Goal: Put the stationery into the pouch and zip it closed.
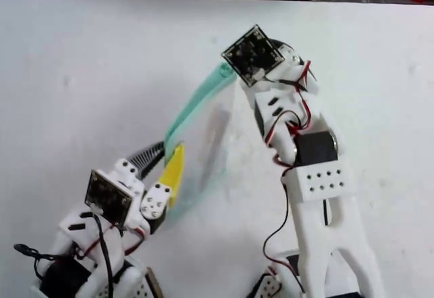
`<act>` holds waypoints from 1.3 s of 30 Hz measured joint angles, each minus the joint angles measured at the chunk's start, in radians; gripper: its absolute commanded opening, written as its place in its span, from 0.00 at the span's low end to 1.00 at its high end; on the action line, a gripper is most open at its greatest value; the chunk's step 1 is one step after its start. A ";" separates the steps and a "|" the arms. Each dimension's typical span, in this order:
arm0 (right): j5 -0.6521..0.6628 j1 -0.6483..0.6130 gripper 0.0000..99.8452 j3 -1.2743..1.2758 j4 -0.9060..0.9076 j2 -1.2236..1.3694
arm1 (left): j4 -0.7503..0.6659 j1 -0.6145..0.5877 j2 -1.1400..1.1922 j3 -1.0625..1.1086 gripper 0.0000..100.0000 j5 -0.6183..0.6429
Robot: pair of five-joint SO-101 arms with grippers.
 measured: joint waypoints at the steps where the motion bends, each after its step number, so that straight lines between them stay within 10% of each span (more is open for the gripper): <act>1: 0.000 0.000 0.02 0.000 -0.009 0.008 | 0.000 0.000 0.000 0.000 0.02 0.000; 13: 0.000 0.002 0.02 0.000 -0.071 0.074 | -0.005 0.000 0.002 0.000 0.02 0.000; 18: -0.037 0.006 0.29 -0.032 0.017 0.078 | -0.032 0.000 0.002 0.003 0.02 0.000; 31: -0.235 0.109 0.27 -0.258 0.571 -0.233 | -0.687 -0.152 0.012 0.304 0.02 -0.166; 39: -0.235 0.247 0.27 -0.068 0.588 -0.236 | -0.772 -0.224 0.382 0.092 0.02 -0.195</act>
